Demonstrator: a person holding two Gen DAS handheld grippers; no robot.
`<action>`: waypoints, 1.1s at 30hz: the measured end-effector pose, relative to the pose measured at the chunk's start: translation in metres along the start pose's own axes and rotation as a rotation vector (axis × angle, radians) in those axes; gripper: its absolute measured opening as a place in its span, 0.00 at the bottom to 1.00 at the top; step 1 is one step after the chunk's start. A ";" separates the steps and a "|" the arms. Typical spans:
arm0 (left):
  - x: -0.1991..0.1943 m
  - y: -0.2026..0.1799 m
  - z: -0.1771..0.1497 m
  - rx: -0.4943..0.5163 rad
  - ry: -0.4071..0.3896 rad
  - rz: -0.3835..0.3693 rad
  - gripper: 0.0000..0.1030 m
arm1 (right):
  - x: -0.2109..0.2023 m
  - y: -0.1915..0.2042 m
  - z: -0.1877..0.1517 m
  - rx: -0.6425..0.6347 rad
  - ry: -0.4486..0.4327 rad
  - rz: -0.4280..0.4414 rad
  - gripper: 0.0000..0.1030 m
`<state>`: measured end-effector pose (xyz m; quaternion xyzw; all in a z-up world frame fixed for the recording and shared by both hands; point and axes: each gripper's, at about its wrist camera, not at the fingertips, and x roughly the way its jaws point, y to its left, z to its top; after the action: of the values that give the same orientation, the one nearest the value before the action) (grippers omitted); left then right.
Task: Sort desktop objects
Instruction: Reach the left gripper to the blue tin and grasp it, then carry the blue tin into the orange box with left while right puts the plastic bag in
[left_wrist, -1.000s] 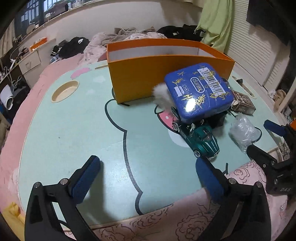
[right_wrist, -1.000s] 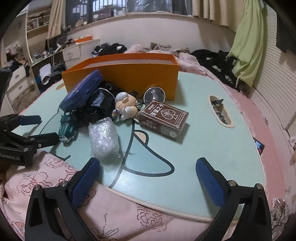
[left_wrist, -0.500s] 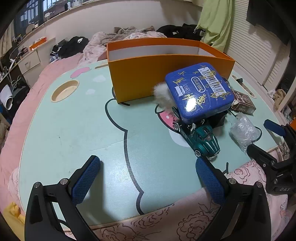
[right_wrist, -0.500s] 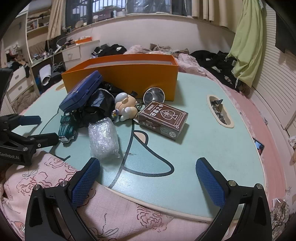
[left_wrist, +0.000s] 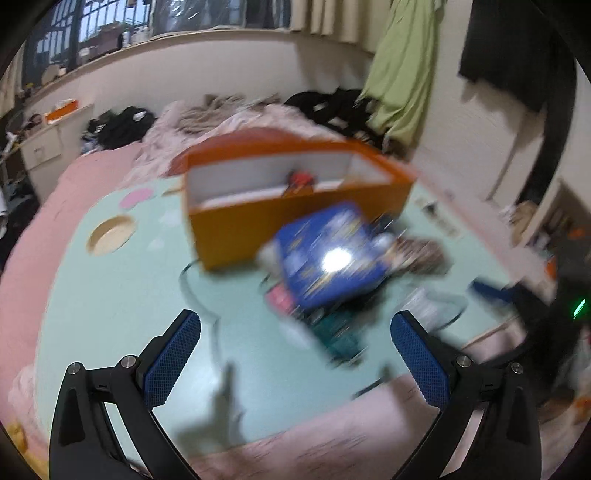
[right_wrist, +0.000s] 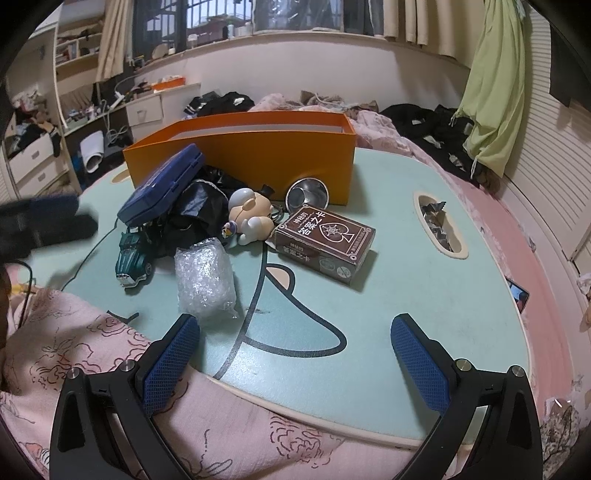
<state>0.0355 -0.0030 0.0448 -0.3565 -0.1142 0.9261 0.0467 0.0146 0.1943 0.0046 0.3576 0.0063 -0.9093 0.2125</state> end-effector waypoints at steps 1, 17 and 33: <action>0.002 -0.002 0.007 -0.004 -0.004 -0.011 1.00 | 0.000 0.000 0.000 0.000 -0.001 0.000 1.00; 0.037 -0.001 0.027 -0.091 -0.005 -0.034 0.67 | 0.001 0.001 0.000 0.006 -0.004 -0.007 1.00; -0.025 0.040 -0.020 -0.128 -0.136 0.037 0.67 | 0.001 0.001 0.004 0.016 -0.017 -0.008 1.00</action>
<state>0.0678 -0.0420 0.0370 -0.2971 -0.1692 0.9397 -0.0013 0.0120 0.1925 0.0069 0.3517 -0.0011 -0.9132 0.2059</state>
